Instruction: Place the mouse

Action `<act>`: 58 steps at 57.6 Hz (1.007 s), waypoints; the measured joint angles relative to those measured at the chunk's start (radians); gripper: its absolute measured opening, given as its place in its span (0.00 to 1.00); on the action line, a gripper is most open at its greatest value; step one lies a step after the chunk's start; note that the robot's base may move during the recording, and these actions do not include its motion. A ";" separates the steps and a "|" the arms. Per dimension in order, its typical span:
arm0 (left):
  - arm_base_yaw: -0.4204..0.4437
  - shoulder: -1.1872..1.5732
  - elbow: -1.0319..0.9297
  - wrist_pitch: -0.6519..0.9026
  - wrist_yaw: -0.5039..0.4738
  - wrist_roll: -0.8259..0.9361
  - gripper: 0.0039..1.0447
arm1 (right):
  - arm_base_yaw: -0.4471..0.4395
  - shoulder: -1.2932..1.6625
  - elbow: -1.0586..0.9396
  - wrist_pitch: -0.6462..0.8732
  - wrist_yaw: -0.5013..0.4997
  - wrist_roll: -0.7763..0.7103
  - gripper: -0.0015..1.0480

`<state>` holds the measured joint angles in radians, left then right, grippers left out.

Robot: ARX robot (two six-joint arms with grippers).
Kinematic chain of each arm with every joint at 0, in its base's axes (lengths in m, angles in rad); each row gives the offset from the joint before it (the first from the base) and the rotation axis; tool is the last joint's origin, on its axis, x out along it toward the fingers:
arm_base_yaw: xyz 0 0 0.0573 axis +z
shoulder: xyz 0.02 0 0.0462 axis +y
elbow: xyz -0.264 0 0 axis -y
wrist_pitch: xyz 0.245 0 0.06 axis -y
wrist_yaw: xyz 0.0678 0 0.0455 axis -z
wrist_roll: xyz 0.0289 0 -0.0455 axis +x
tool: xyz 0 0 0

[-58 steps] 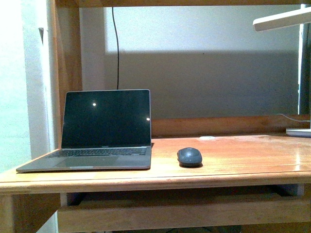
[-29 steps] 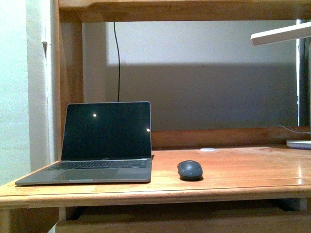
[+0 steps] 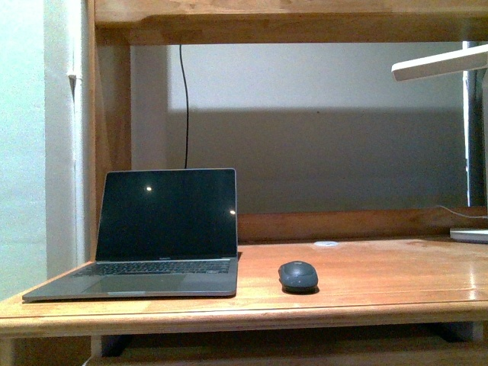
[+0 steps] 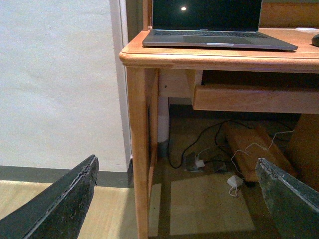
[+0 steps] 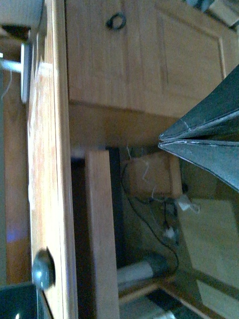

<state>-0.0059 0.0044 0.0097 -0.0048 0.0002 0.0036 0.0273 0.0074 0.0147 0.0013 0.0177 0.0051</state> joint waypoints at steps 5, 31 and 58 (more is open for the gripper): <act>0.000 0.000 0.000 0.000 -0.001 0.000 0.93 | -0.019 -0.001 0.000 0.000 -0.014 0.000 0.03; 0.000 0.000 0.000 0.000 0.000 0.000 0.93 | -0.023 -0.001 0.000 -0.001 -0.015 -0.002 0.38; 0.000 0.000 0.000 0.000 0.000 0.000 0.93 | -0.023 -0.001 0.000 -0.001 -0.015 -0.002 0.93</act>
<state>-0.0059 0.0044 0.0097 -0.0048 -0.0002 0.0036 0.0040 0.0063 0.0147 0.0006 0.0025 0.0032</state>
